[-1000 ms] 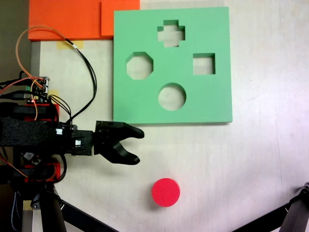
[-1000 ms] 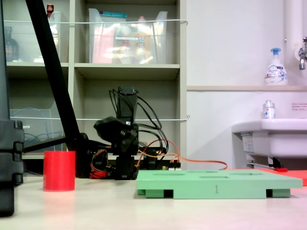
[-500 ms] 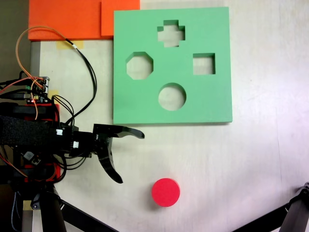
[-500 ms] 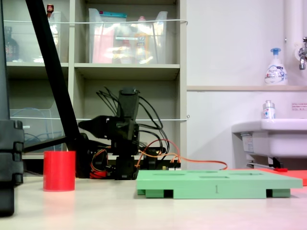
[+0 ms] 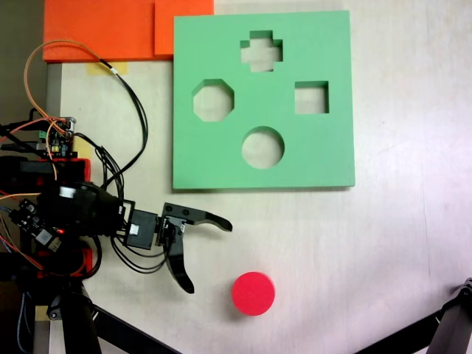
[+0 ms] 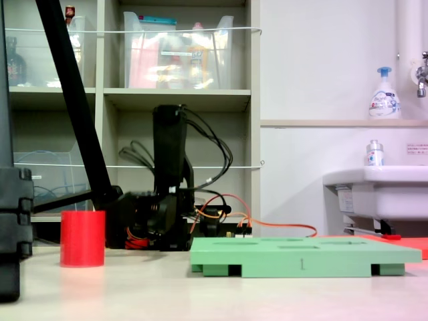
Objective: Put the cylinder block into the corresponding hole
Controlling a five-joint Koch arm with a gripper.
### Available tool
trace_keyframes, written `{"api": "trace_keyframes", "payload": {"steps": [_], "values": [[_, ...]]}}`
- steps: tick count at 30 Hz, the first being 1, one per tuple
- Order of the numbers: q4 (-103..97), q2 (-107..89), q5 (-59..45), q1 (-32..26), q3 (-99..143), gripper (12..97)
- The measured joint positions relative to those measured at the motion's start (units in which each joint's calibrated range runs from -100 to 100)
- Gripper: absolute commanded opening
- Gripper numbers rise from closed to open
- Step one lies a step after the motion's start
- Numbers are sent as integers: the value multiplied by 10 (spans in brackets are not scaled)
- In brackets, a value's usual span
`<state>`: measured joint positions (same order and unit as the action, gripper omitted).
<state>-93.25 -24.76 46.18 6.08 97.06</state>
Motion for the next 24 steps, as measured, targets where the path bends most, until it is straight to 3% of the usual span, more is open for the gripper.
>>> {"api": "trace_keyframes", "payload": {"steps": [18,21,24], "values": [[-2,261,36,41,-273,813],[-2,315,44,44,-323,695],[-2,352,44,46,-334,506]]}}
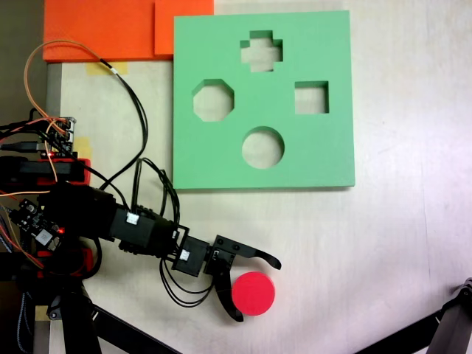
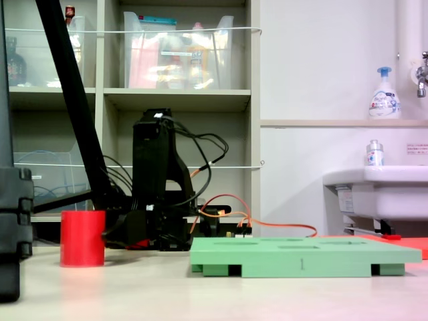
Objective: Put the cylinder block into the corresponding hole
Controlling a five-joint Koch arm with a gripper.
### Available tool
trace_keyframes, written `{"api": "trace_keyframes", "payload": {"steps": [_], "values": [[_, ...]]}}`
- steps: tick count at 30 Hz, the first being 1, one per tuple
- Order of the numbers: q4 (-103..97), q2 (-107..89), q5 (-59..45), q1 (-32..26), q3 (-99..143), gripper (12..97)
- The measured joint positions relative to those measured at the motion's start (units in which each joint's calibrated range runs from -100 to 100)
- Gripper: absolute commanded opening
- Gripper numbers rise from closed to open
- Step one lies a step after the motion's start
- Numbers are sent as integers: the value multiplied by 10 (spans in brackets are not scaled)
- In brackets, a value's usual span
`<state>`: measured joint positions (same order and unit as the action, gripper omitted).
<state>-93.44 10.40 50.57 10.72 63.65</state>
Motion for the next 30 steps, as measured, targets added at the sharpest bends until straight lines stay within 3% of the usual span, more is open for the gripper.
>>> {"api": "trace_keyframes", "payload": {"steps": [1,6,11,24,30], "values": [[0,7,0,1,0,460],[-1,18,0,-3,-2,433],[-9,25,3,-2,6,323],[-20,11,5,0,30,322],[-18,-107,6,-3,61,322]]}}
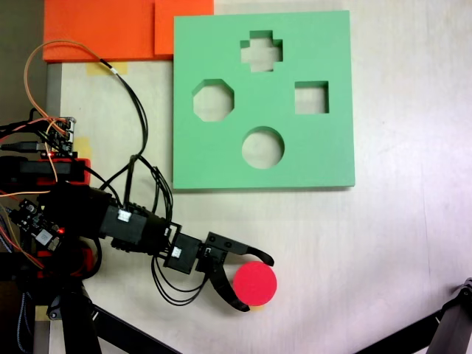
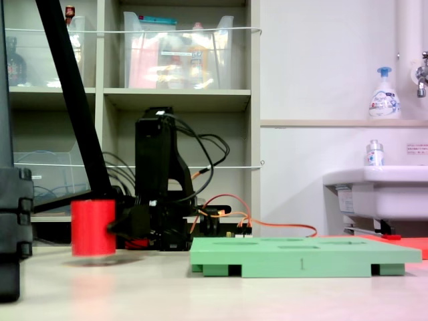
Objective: Put the cylinder block into the corresponding hole
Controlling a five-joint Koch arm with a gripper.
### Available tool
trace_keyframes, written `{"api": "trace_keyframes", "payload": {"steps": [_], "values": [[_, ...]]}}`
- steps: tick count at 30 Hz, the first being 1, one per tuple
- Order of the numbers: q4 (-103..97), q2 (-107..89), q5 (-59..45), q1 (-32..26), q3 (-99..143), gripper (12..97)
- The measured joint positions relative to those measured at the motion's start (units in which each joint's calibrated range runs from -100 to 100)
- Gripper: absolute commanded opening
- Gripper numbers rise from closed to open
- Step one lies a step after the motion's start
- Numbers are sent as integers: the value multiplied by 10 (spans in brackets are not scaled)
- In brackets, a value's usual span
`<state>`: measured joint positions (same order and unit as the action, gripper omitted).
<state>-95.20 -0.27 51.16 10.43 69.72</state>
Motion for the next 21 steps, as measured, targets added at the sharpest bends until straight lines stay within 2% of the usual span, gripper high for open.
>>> {"api": "trace_keyframes", "payload": {"steps": [5,12,21], "values": [[19,-238,0,-14,13,321],[244,-554,0,-60,17,310],[283,-607,0,-138,18,311]]}}
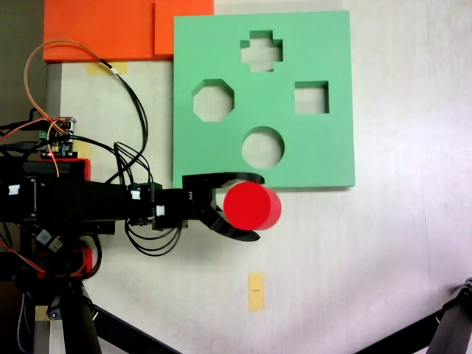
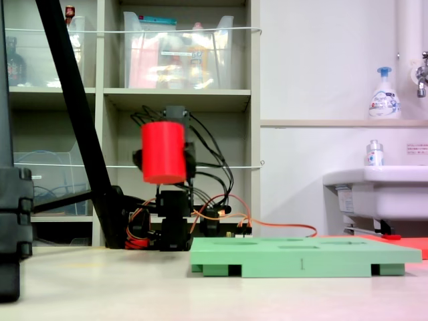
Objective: Put the cylinder block into the corresponding hole
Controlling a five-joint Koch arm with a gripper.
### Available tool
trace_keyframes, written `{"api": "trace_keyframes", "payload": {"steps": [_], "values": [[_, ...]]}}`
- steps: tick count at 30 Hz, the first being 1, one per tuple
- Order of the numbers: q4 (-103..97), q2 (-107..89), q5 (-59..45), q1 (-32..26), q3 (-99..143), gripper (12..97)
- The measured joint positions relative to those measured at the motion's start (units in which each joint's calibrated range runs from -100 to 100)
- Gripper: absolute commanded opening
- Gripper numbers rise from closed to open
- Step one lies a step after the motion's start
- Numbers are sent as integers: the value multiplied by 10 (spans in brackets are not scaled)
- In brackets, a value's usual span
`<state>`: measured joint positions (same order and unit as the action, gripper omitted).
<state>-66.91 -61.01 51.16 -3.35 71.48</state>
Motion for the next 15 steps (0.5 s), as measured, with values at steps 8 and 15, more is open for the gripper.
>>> {"api": "trace_keyframes", "payload": {"steps": [8,15], "values": [[18,67,-1,-55,0,311],[18,161,-1,-79,-35,313]]}}
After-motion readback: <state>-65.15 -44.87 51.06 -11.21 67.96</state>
